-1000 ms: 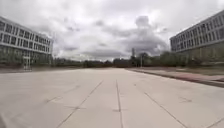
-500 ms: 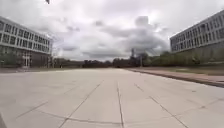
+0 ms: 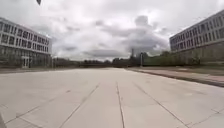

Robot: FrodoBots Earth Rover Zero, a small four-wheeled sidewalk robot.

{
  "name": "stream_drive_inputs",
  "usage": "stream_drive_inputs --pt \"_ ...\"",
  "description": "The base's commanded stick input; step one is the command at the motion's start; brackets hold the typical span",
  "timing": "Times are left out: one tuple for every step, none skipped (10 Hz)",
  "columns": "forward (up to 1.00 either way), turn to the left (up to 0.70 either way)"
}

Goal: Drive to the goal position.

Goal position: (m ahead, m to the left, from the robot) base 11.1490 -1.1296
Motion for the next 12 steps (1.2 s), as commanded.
stream_drive_inputs --pt "0.70 0.00" --pt "0.70 0.00" --pt "0.70 0.00" --pt "0.70 0.00" --pt "0.70 0.00" --pt "0.70 0.00" --pt "0.70 0.00" --pt "0.70 0.00" --pt "0.70 0.00" --pt "0.70 0.00" --pt "0.70 0.00" --pt "0.70 0.00"
